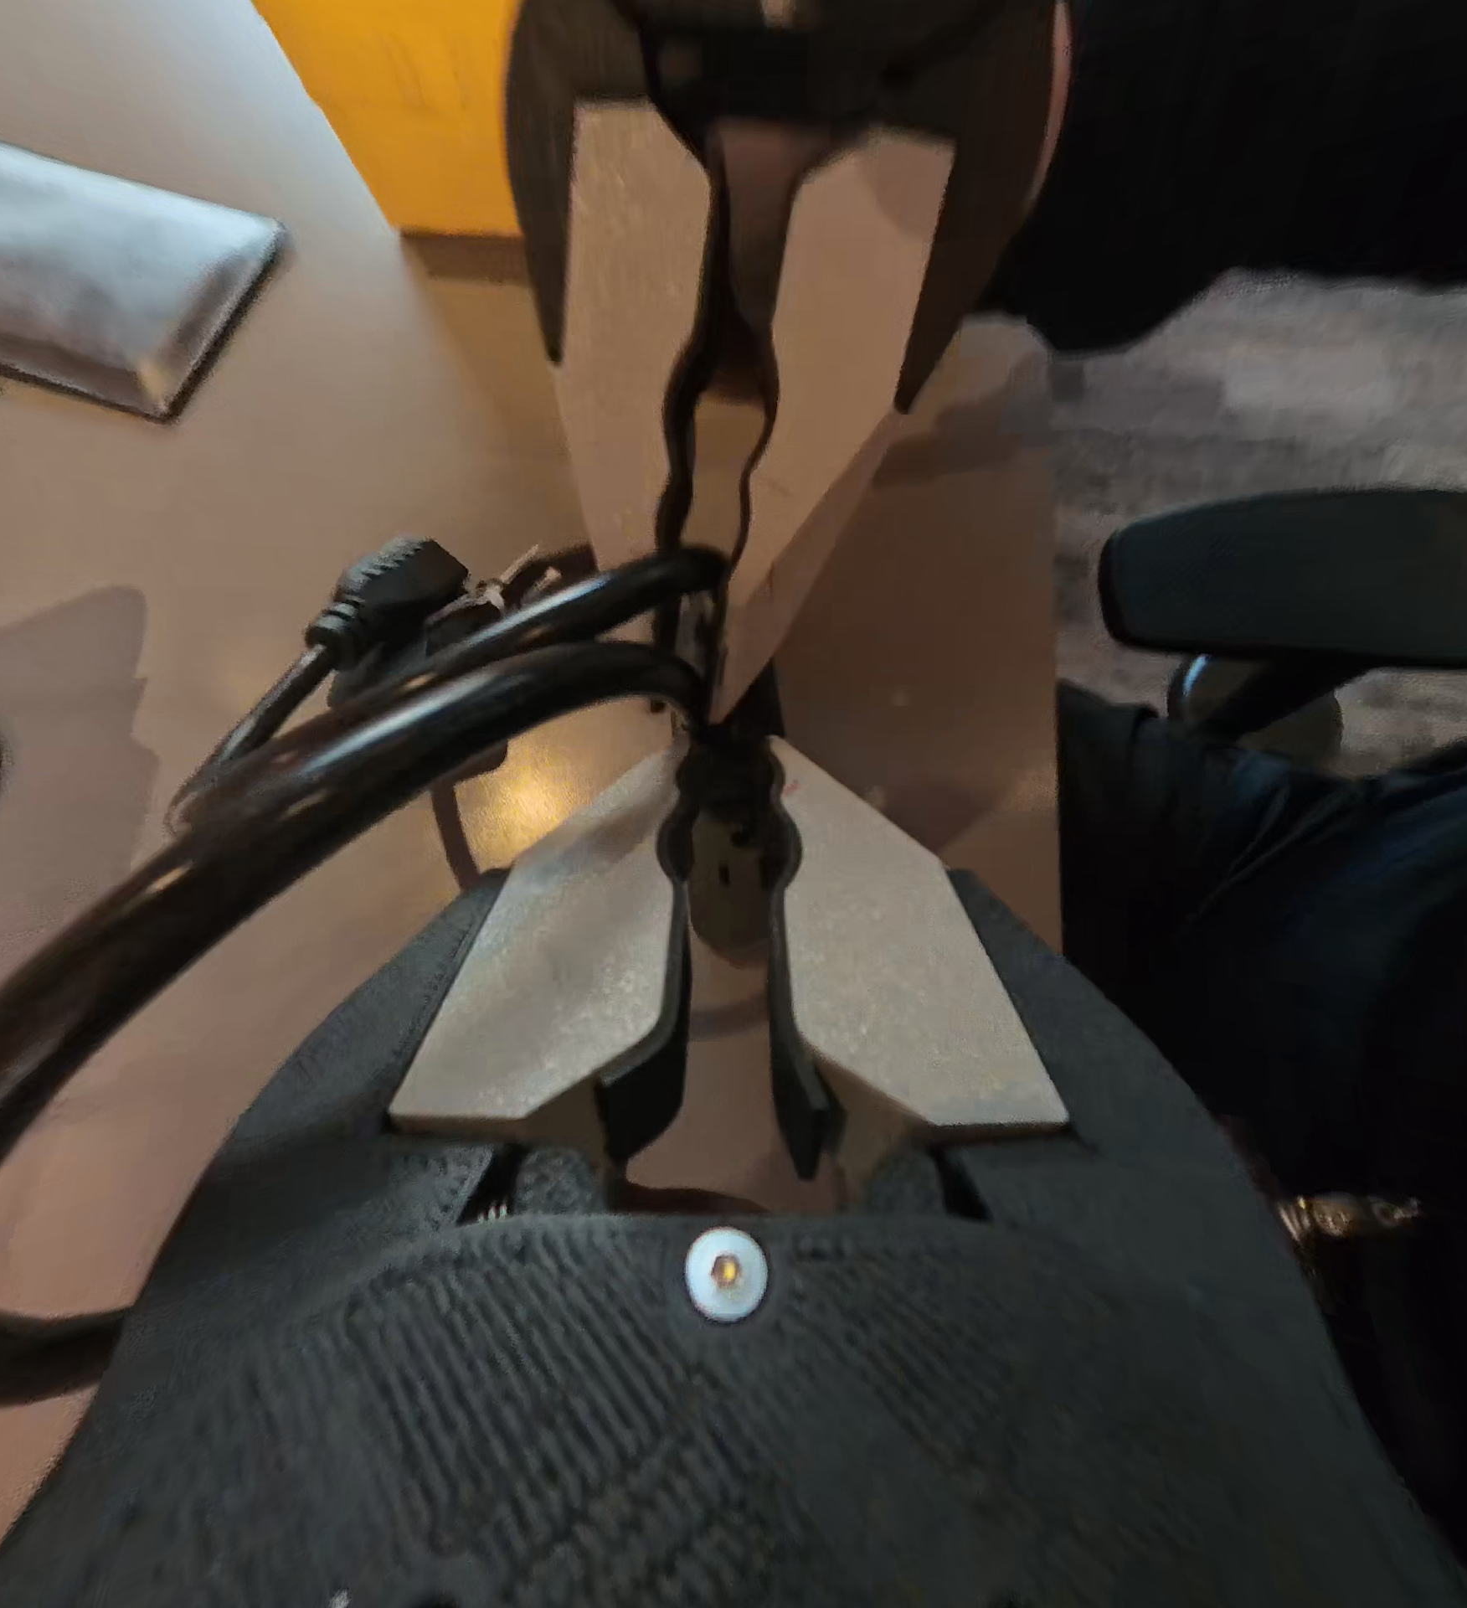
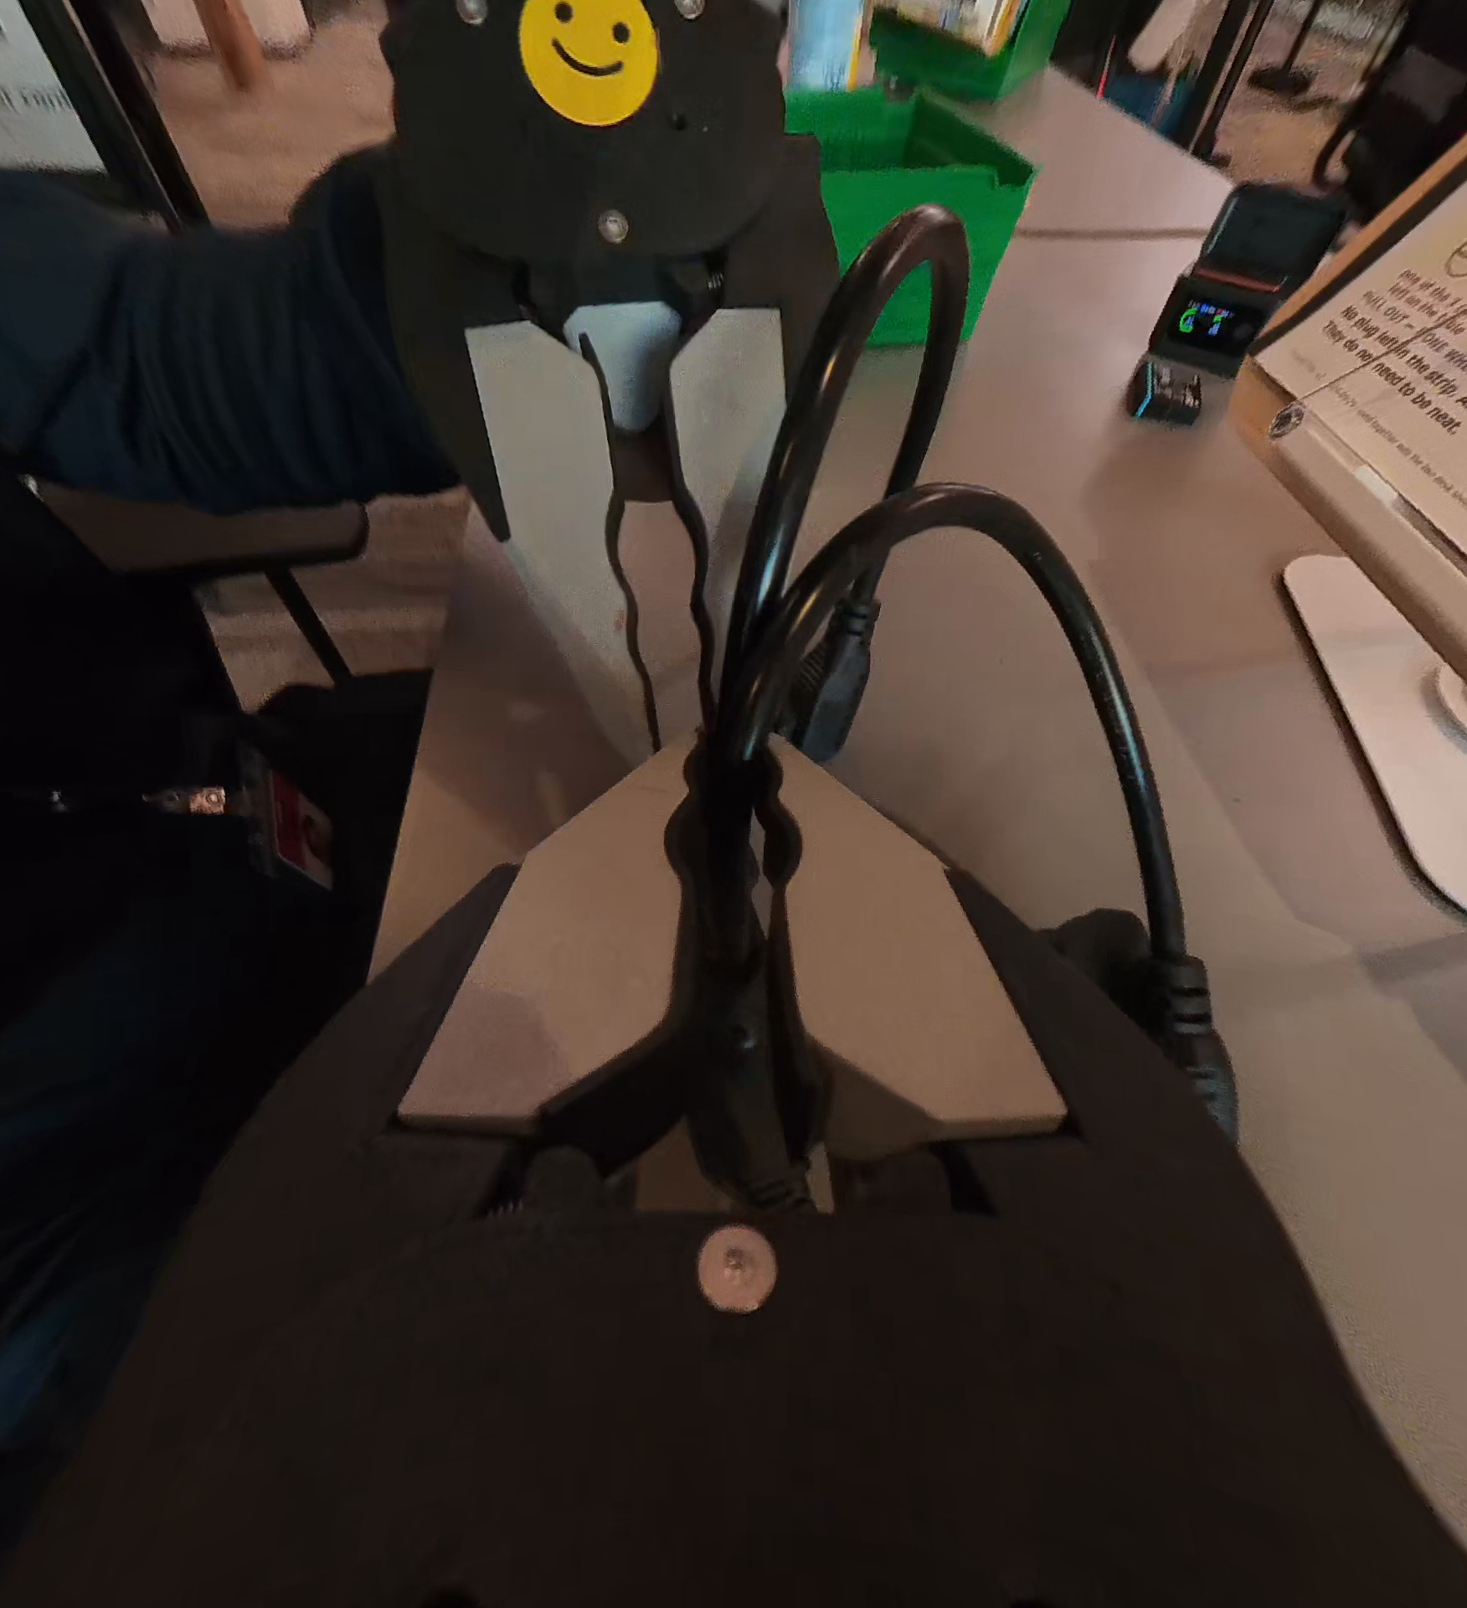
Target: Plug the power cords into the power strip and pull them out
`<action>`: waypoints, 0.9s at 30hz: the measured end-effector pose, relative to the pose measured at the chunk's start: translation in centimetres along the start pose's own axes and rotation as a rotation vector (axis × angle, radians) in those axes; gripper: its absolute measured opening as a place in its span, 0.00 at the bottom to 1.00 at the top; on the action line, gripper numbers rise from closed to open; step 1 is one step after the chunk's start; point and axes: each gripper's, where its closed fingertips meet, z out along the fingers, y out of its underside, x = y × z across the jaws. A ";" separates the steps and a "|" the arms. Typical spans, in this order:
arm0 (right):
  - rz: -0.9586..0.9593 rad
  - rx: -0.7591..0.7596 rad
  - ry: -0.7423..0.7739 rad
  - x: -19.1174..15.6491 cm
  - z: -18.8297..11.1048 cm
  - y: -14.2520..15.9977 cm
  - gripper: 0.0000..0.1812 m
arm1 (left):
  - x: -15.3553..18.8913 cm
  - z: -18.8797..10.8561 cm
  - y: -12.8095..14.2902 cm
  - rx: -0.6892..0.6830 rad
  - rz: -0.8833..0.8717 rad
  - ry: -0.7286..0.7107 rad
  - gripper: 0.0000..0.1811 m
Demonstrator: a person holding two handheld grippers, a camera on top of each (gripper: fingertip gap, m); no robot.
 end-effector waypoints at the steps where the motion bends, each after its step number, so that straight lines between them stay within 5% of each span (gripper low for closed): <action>1: 0.005 0.022 0.001 0.0 0.0 0.0 0.04 | -0.3 0.0 -0.4 0.018 -0.007 -0.019 0.05; 10: 0.039 0.048 0.000 0.2 -0.4 0.2 0.04 | -0.7 1.6 -0.3 0.061 -0.025 -0.041 0.05; 20: -0.012 -0.061 0.012 0.3 -0.8 0.7 0.04 | -0.6 1.9 -0.1 -0.099 0.035 -0.033 0.05; 27: 0.019 0.090 0.026 0.6 -1.9 1.1 0.04 | -0.7 2.8 -0.8 -0.153 0.077 -0.046 0.05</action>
